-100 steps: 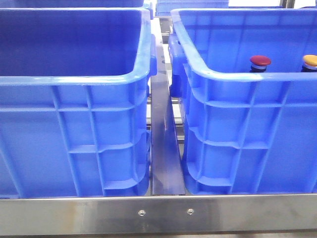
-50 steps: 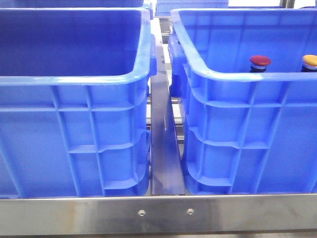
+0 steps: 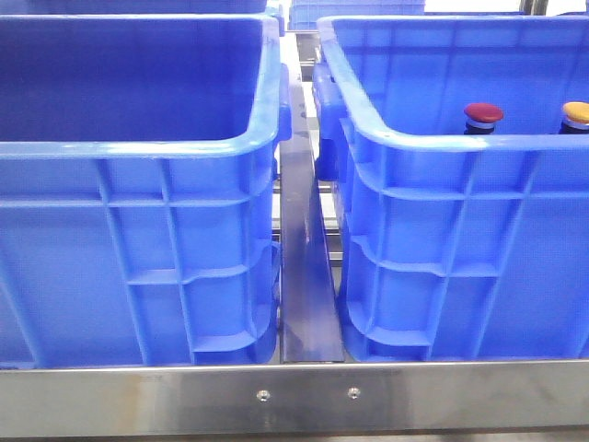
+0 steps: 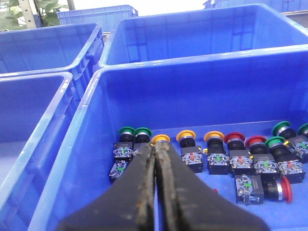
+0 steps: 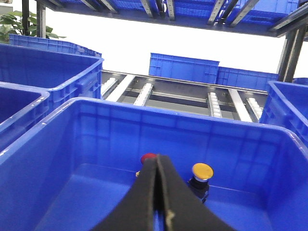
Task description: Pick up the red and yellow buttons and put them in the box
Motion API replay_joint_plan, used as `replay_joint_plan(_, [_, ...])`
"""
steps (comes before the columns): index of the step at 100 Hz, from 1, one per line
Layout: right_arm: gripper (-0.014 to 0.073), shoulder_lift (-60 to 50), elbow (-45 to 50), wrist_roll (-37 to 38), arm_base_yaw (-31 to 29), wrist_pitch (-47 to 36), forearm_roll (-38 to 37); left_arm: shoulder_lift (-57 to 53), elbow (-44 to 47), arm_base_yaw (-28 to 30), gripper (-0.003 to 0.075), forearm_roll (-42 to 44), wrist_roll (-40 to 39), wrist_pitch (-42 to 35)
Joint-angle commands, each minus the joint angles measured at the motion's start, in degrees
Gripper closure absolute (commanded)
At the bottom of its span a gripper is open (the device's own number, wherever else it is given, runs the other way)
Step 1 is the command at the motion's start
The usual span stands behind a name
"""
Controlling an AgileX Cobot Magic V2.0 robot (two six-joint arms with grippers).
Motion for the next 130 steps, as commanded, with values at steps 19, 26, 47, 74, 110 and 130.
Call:
replay_joint_plan(19, [0.0696, 0.5, -1.3, -0.5, -0.2, -2.1, 1.5, 0.6, 3.8, -0.1, 0.0741, -4.9, -0.5, -10.2])
replay_joint_plan(26, [0.0696, 0.5, -1.3, -0.5, -0.2, -2.1, 1.5, 0.4, 6.0, -0.1, 0.0741, -4.9, -0.5, -12.4])
replay_joint_plan(47, [0.0696, 0.5, -1.3, -0.5, -0.2, -2.1, 1.5, -1.8, 15.7, 2.5, 0.0741, -9.1, -0.2, -24.2])
replay_joint_plan(74, [0.0696, 0.5, -1.3, -0.5, -0.2, -2.1, 1.5, -10.4, 26.5, 4.5, 0.0741, -11.6, 2.7, -27.4])
replay_joint_plan(110, [0.0696, 0.4, -1.2, -0.5, -0.2, -2.0, 1.5, -11.4, 26.4, 4.5, 0.0741, -13.8, 6.9, -22.9])
replay_joint_plan(130, [0.0696, 0.4, -1.2, -0.5, -0.2, -2.0, 1.5, -11.4, 26.3, 4.5, 0.0741, -13.8, 6.9, -22.6])
